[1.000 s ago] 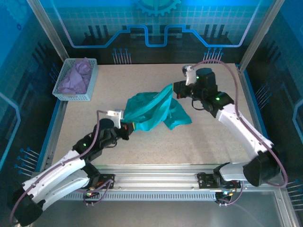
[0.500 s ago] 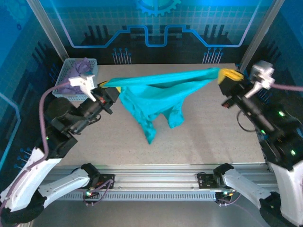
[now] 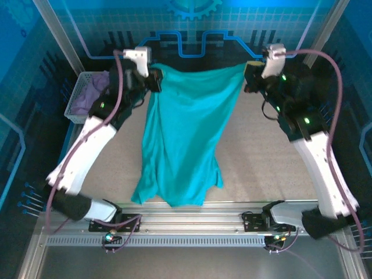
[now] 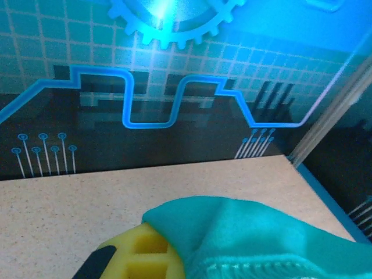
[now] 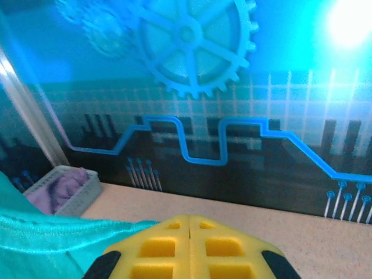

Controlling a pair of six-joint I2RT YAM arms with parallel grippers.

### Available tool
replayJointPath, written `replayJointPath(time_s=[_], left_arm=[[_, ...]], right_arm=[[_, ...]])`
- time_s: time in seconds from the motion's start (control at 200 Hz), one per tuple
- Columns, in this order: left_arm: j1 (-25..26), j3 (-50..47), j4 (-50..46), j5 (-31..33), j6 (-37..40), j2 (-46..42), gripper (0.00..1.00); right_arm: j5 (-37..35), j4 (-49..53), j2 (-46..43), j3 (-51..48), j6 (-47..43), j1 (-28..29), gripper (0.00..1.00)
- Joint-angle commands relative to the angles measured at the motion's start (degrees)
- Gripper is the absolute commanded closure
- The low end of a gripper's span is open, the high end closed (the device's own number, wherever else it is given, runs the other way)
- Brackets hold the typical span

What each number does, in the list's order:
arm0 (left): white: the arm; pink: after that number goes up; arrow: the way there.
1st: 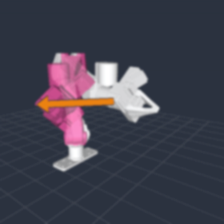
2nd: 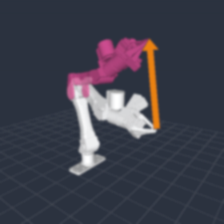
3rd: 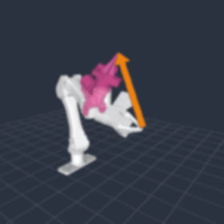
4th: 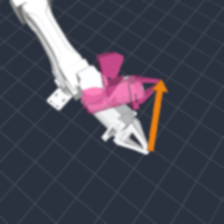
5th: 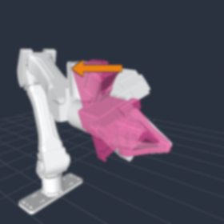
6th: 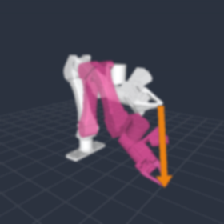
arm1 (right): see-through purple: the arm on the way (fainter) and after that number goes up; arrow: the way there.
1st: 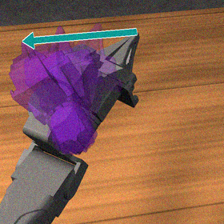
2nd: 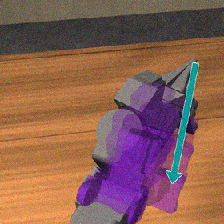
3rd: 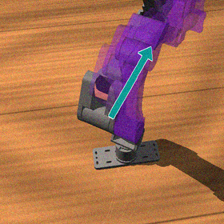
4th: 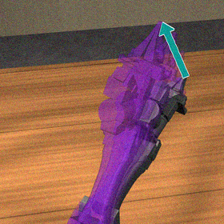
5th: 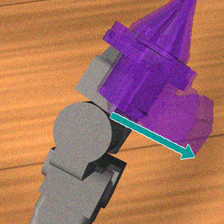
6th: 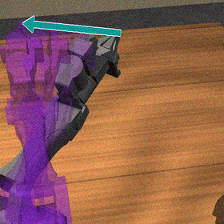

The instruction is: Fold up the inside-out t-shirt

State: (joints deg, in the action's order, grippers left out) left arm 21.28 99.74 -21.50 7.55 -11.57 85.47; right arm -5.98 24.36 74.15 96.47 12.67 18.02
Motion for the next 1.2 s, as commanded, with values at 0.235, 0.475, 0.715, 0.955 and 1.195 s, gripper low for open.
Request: replayJointPath(time_s=[0.235, 0.475, 0.715, 0.955, 1.195], left_arm=[[-3.26, 31.12, -10.29, -11.97, 6.48, 10.01, 0.91], [2.08, -12.89, 1.36, -18.25, 10.21, -11.27, 0.9], [18.47, -54.51, 16.74, -13.52, 9.36, -12.83, 0.86], [21.21, -55.11, 20.22, -15.86, 4.13, 0.33, 0.56], [22.91, -54.28, 23.64, -15.25, 6.93, -2.44, 0.34]], right_arm=[[0.75, -1.95, 6.69, 17.09, 0.25, -1.09, 1.0], [-6.95, 2.34, -4.56, -9.92, 1.97, -2.02, 1.0], [-4.27, 3.59, -12.82, -43.07, 9.73, -8.64, 1.0], [2.88, -1.62, -6.22, -51.22, 12.1, -10.91, 1.0], [6.28, -0.14, -5.55, -49.18, 9.67, -11.08, 1.0]])
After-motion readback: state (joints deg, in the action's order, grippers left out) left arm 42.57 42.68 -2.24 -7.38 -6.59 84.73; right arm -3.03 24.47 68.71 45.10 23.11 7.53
